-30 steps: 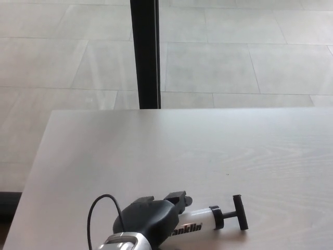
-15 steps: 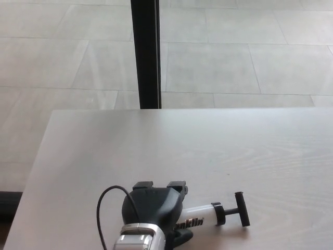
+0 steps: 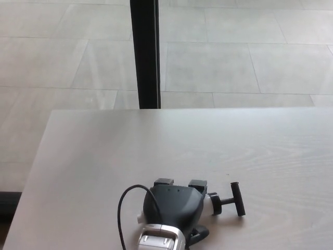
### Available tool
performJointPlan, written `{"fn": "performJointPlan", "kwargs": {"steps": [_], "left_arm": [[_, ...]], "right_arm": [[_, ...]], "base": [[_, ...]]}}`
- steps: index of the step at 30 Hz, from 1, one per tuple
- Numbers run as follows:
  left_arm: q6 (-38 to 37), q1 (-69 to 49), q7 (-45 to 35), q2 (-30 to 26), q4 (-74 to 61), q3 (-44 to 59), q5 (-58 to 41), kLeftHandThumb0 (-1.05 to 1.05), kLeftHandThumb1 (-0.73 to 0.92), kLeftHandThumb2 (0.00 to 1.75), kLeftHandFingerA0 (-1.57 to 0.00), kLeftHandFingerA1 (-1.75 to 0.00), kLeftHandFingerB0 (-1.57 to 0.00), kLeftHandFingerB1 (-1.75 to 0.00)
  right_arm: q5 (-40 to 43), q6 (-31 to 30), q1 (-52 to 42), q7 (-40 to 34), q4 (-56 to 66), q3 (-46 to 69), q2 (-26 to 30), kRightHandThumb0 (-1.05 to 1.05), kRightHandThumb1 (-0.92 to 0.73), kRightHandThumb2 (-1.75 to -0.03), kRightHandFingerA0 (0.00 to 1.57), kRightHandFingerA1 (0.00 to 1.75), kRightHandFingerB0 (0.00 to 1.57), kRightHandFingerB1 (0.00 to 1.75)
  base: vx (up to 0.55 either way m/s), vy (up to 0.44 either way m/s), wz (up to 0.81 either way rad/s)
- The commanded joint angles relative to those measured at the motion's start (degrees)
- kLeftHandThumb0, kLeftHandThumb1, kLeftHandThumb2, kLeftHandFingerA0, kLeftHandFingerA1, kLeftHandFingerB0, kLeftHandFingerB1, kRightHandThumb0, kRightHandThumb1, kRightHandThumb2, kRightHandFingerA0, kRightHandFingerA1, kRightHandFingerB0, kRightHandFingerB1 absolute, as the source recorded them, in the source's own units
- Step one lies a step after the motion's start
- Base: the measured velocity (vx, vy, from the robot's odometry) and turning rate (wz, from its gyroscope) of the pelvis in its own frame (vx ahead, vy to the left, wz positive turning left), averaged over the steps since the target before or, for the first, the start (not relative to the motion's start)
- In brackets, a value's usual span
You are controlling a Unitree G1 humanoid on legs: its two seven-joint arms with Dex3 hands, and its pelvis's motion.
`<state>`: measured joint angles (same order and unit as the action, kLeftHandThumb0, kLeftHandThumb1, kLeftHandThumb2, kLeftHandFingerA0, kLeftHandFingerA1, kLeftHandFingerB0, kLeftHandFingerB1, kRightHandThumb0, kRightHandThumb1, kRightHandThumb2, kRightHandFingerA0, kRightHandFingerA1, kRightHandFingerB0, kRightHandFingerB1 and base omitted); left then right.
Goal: The robot uses its left hand to lift the air pump kept on the middle of the desk and use the right hand to pull out the handle
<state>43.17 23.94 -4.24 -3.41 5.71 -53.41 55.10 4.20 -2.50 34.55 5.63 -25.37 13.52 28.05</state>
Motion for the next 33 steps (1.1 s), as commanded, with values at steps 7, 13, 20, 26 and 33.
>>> {"fn": "performJointPlan", "kwargs": {"steps": [7,13,20,26,33], "left_arm": [[2.35,-2.29,-10.17,-5.63,0.16,-1.03,6.82,-0.67,0.79,0.63,-0.22,-0.64,-0.22,-0.36],[2.49,-3.48,-11.29,-5.66,-0.83,2.14,8.19,-0.64,0.74,0.62,-0.21,-0.67,-0.21,-0.36],[-1.42,-5.53,-6.79,-4.12,-0.8,5.08,7.64,-0.47,0.71,0.6,-0.65,-1.16,-0.23,-0.38],[-9.14,-9.36,0.66,-4.09,-0.84,9.48,3.76,-0.2,0.71,0.69,-0.71,-1.56,-0.4,-0.5],[-11.68,-11.09,3.33,-3.29,1.17,12.08,4.01,-0.22,0.77,0.71,-0.74,-1.19,-0.67,-0.68]], "right_arm": [[-2.02,0.73,-1.56,-0.16,0.8,0.45,1.4,-0.51,-0.74,-0.62,0.55,0.7,0.52,0.46],[-1.77,-0.24,-2.01,-0.09,0.84,1.22,1.28,-0.48,-0.73,-0.62,0.56,0.68,0.5,0.45],[-3.09,1.67,-2.0,-0.64,0.1,0.69,1.25,-0.44,-0.74,-0.62,0.57,0.67,0.49,0.45],[-2.68,2.03,-2.48,-1.9,0.76,1.66,0.14,-0.36,-0.73,-0.61,0.59,0.74,0.52,0.46],[-1.79,1.19,-2.42,-2.09,1.64,2.22,-0.53,-0.34,-0.73,-0.61,0.65,0.8,0.54,0.46]], "base": [[0.0,0.0,0.0],[0.0,0.0,0.0],[0.0,0.0,0.0],[0.0,0.0,0.0],[0.0,0.0,0.0]]}}
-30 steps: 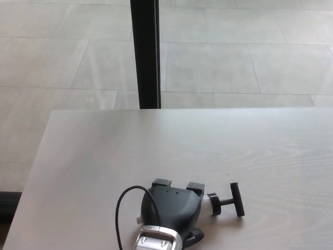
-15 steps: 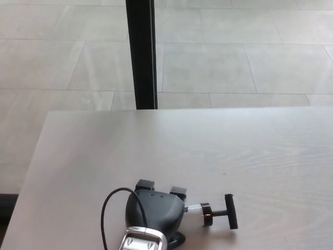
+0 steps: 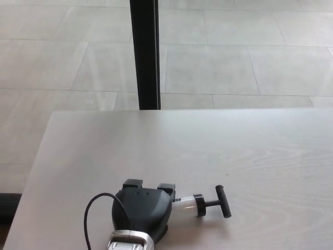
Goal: The robot uses its left hand to lift the air pump kept on the middle of the desk and use the right hand to pull out the handle
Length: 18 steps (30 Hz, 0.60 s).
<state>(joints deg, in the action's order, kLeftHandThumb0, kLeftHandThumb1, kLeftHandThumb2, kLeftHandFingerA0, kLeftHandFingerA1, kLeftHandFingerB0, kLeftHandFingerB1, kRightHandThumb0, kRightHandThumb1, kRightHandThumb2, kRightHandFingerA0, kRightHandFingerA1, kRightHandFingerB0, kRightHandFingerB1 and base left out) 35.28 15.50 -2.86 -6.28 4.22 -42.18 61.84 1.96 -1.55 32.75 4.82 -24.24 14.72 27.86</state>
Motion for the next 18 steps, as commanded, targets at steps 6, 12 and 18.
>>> {"fn": "performJointPlan", "kwargs": {"steps": [6,12,18], "left_arm": [[-8.95,-4.79,6.4,0.27,3.24,4.83,-5.84,-0.25,0.83,0.74,-0.73,-1.52,-0.68,-0.93],[-10.69,-5.18,6.94,0.71,3.8,6.08,-5.72,-0.25,0.83,0.74,-0.73,-1.52,-0.68,-0.93],[-11.48,-5.36,7.05,1.01,4.11,6.64,-5.36,-0.25,0.83,0.74,-0.73,-1.52,-0.68,-0.93]], "right_arm": [[0.31,0.15,-0.9,-0.64,0.8,0.7,-0.19,-0.32,-0.74,-0.62,0.7,0.8,0.52,0.44],[0.34,0.06,-0.92,-0.58,0.96,0.66,-0.16,-0.32,-0.74,-0.62,0.7,0.8,0.52,0.44],[0.34,0.03,-0.93,-0.58,0.99,0.67,-0.17,-0.32,-0.74,-0.62,0.7,0.8,0.52,0.44]], "base": [[0.0,0.0,0.0],[0.0,0.0,0.0],[0.0,0.0,0.0]]}}
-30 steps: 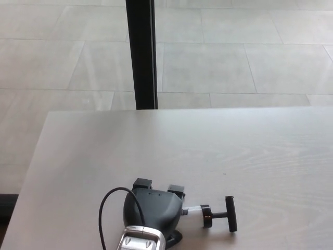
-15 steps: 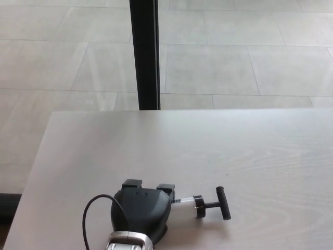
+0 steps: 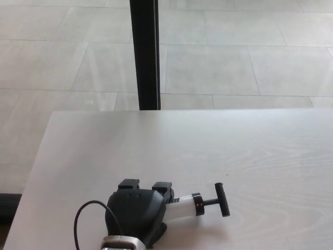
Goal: The robot uses its left hand to lift the air pump kept on the middle of the desk and use the right hand to pull out the handle
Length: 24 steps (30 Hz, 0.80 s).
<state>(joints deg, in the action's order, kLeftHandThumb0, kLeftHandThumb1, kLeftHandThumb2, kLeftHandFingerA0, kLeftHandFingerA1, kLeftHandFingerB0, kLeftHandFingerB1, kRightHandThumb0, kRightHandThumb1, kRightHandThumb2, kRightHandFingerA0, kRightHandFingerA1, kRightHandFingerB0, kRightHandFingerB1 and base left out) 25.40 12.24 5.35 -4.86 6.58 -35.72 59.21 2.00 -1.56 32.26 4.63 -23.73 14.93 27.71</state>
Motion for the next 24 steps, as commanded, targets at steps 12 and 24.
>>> {"fn": "performJointPlan", "kwargs": {"steps": [12,24], "left_arm": [[-2.36,-2.32,-1.2,-0.09,1.97,0.8,-2.26,-0.25,0.83,0.74,-0.73,-1.52,-0.68,-0.93],[-2.64,-2.41,-1.26,0.05,2.03,1.05,-2.05,-0.25,0.83,0.74,-0.73,-1.52,-0.68,-0.93]], "right_arm": [[0.3,0.03,-0.45,-0.38,0.49,0.46,-0.01,-0.32,-0.74,-0.62,0.7,0.8,0.52,0.44],[0.3,0.03,-0.45,-0.38,0.49,0.45,-0.01,-0.32,-0.74,-0.62,0.7,0.8,0.52,0.44]], "base": [[0.0,0.0,0.0],[0.0,0.0,0.0]]}}
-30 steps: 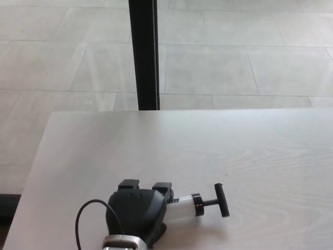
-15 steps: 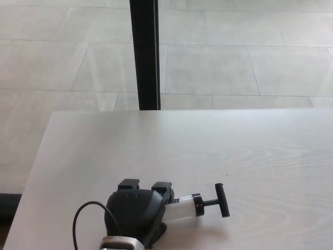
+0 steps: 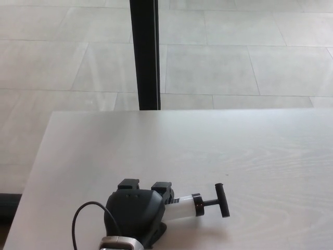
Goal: The robot uses its left hand to lift the air pump kept on the middle of the desk and use the right hand to pull out the handle
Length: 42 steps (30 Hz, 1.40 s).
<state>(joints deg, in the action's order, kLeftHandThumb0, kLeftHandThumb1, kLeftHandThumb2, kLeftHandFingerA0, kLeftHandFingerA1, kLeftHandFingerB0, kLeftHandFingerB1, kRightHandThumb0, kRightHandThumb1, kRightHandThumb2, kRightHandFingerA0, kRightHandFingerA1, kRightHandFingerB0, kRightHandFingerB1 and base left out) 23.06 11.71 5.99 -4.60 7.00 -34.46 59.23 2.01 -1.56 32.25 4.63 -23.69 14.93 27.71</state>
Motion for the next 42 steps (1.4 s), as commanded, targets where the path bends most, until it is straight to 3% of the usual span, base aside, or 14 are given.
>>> {"fn": "performJointPlan", "kwargs": {"steps": [1,18,19,20,21,25,30,32,33,35,36,37,41,42], "left_arm": [[-0.32,-1.89,-1.89,-0.21,1.61,-0.21,-2.07,-0.25,0.83,0.74,-0.73,-1.52,-0.68,-0.93],[-1.68,-1.8,-0.74,-0.67,1.85,0.05,-2.37,-0.24,0.8,0.76,-0.74,-1.52,-0.69,-0.93],[-9.25,9.51,3.91,-5.24,2.35,10.07,-8.69,-0.14,0.6,0.8,-0.83,-1.75,-0.73,-1.45],[-12.59,14.66,5.96,-7.24,2.95,14.61,-11.42,-0.13,0.6,0.77,-0.83,-1.75,-0.74,-1.44],[-13.1,15.18,6.28,-7.3,4.28,15.03,-11.71,-0.07,0.51,0.81,-0.83,-1.75,-0.68,-1.51],[-13.83,15.96,6.06,-7.35,6.7,15.87,-11.87,-0.09,0.51,0.84,-0.8,-1.75,-0.63,-1.57],[-15.25,14.96,6.83,-7.43,6.96,16.86,-12.47,-0.15,0.58,0.82,-0.8,-1.75,-0.69,-1.48],[-15.5,14.67,6.31,-7.42,7.27,17.37,-13.3,-0.13,0.59,0.8,-0.81,-1.75,-0.7,-1.47],[-15.88,14.7,6.42,-7.5,7.49,17.48,-13.48,-0.12,0.55,0.87,-0.82,-1.75,-0.67,-1.54],[-16.54,14.36,6.79,-7.82,7.37,17.58,-13.6,-0.13,0.55,0.9,-0.82,-1.75,-0.66,-1.56],[-17.11,15.1,7.5,-7.95,8.36,17.71,-13.65,-0.19,0.48,1.02,-1.16,-1.35,-0.93,-1.18],[-17.48,15.37,8.06,-8.08,8.77,17.58,-13.39,-0.14,0.58,0.88,-0.84,-1.75,-0.72,-1.48],[-17.26,15.1,7.67,-7.89,8.44,17.46,-13.46,-0.16,0.65,0.78,-0.86,-1.7,-0.77,-1.14],[-16.91,15.27,7.26,-7.67,8.26,17.53,-13.69,-0.17,0.65,0.75,-0.85,-1.71,-0.78,-1.14]], "right_arm": [[0.29,0.03,-0.44,-0.38,0.46,0.46,-0.01,-0.32,-0.74,-0.62,0.7,0.8,0.52,0.44],[0.09,-0.13,-0.38,-0.39,0.52,0.28,0.08,-0.32,-0.74,-0.62,0.71,0.79,0.52,0.43],[-0.18,-4.32,-3.87,3.39,7.68,-6.05,-3.8,-0.59,-0.66,-0.6,0.64,0.68,0.31,0.32],[-0.35,-6.03,-5.35,5.1,11.02,-9.11,-5.44,-0.66,-0.55,-0.89,0.6,0.71,0.25,0.46],[-0.38,-5.63,-4.93,5.09,10.49,-9.65,-5.92,-0.63,-0.66,-0.6,0.63,0.68,0.34,0.33],[-1.15,-4.63,-4.35,4.22,9.94,-11.39,-7.1,-0.63,-0.66,-0.6,0.64,0.74,0.35,0.34],[-1.8,-4.72,-4.71,3.51,10.58,-12.7,-7.75,-0.64,-0.66,-0.6,0.63,0.76,0.35,0.35],[-2.57,-4.58,-5.66,3.56,11.0,-13.17,-7.17,-0.69,-0.55,-0.92,0.6,0.75,0.26,0.48],[-2.65,-4.65,-5.86,3.66,11.09,-13.22,-6.99,-0.66,-0.68,-0.61,0.61,0.73,0.33,0.34],[-2.68,-4.44,-6.77,3.76,11.46,-13.13,-6.85,-0.65,-0.68,-0.61,0.61,0.74,0.33,0.35],[-2.4,-4.85,-6.49,4.01,10.85,-12.84,-6.74,-0.63,-0.69,-0.61,0.6,0.77,0.33,0.35],[-2.07,-5.2,-6.81,4.19,10.84,-12.46,-6.65,-0.62,-0.68,-0.61,0.61,0.74,0.34,0.35],[-1.83,-6.37,-8.41,4.73,12.25,-11.93,-6.48,-0.62,-0.68,-0.61,0.62,0.74,0.34,0.35],[-2.36,-6.1,-8.71,4.68,12.39,-12.15,-6.38,-0.67,-0.56,-0.91,0.6,0.75,0.28,0.49]], "base": [[0.0,0.0,0.0],[0.0,0.0,0.0],[0.0,0.0,0.0],[0.0,0.0,0.0],[0.0,0.0,0.0],[0.0,0.0,0.0],[0.0,0.0,0.01],[0.0,0.0,0.03],[0.0,0.0,0.0],[0.0,0.0,0.0],[0.0,0.0,0.0],[0.0,0.0,0.0],[0.0,0.0,0.0],[0.0,0.0,0.0]]}}
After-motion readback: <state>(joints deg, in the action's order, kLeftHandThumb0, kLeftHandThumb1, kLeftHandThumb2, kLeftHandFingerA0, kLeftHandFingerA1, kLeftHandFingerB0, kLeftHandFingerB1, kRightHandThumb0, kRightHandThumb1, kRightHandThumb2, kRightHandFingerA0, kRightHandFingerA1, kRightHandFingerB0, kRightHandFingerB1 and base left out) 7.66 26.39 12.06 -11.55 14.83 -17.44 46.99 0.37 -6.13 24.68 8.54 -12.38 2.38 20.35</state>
